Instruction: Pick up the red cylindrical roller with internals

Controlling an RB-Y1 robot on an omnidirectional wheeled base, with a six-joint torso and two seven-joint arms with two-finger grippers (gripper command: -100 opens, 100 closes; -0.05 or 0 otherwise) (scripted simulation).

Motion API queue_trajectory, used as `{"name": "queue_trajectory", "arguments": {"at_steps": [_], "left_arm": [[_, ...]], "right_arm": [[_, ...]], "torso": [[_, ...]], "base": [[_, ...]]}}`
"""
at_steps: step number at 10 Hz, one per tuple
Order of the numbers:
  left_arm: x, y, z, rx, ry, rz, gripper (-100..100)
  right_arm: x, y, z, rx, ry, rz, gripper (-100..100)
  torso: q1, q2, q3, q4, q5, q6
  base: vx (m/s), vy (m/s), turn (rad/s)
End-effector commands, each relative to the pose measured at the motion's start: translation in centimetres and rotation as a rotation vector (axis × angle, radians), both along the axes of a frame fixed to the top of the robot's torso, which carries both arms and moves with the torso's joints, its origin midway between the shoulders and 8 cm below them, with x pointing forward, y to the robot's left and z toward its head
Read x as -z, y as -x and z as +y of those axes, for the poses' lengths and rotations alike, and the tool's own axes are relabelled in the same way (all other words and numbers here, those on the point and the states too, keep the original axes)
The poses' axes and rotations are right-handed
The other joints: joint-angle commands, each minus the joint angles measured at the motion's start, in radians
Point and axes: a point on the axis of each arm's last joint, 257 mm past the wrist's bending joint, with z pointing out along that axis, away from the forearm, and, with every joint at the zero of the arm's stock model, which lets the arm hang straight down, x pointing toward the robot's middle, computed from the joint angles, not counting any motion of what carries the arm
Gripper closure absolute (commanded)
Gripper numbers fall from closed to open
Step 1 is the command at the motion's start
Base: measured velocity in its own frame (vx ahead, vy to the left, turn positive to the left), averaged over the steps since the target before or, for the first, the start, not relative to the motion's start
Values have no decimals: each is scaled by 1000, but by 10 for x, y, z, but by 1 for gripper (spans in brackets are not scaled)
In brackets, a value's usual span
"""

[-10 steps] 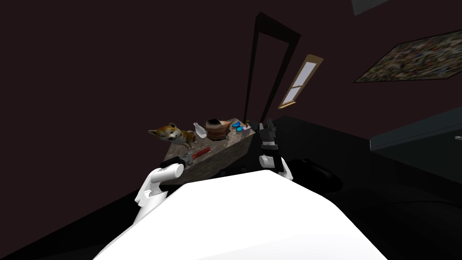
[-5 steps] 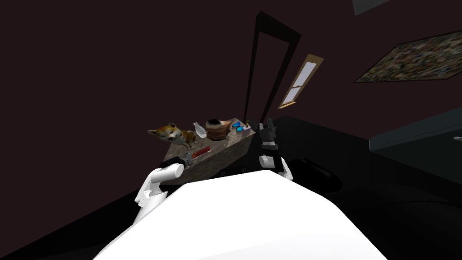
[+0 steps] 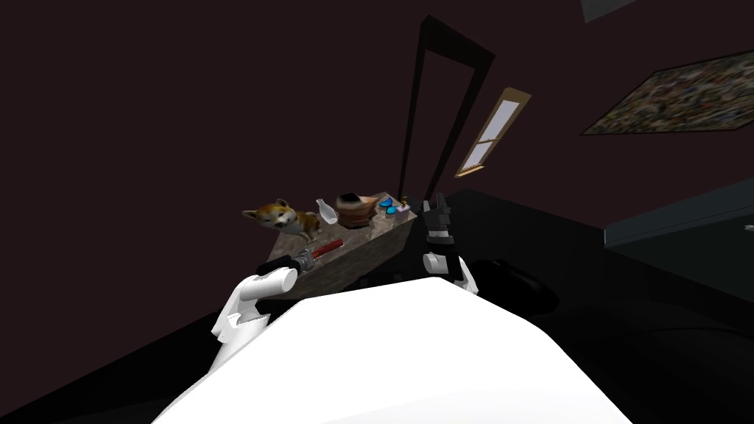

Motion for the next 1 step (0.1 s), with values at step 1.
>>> {"name": "queue_trajectory", "arguments": {"at_steps": [1], "left_arm": [[0, 0, 0, 0, 0, 0, 0]], "right_arm": [[0, 0, 0, 0, 0, 0, 0]], "torso": [[0, 0, 0, 0, 0, 0]], "base": [[0, 0, 0]]}}
